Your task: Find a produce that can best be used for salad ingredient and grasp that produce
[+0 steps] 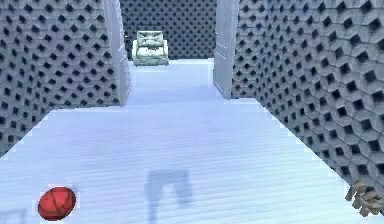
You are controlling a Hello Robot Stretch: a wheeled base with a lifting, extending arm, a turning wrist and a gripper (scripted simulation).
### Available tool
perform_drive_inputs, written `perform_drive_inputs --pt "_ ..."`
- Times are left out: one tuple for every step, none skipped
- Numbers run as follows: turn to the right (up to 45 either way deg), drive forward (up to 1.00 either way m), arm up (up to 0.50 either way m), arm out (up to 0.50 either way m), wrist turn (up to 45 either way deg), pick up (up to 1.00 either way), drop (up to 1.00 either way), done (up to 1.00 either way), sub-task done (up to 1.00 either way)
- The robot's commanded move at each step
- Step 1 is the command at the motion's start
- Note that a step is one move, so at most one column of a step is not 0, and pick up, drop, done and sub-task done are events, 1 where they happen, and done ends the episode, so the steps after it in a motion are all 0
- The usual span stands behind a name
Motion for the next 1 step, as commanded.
perform_drive_inputs --pt "0.0 1.0 0.0 0.0 0.0 0.0 0.0 0.0 0.0"
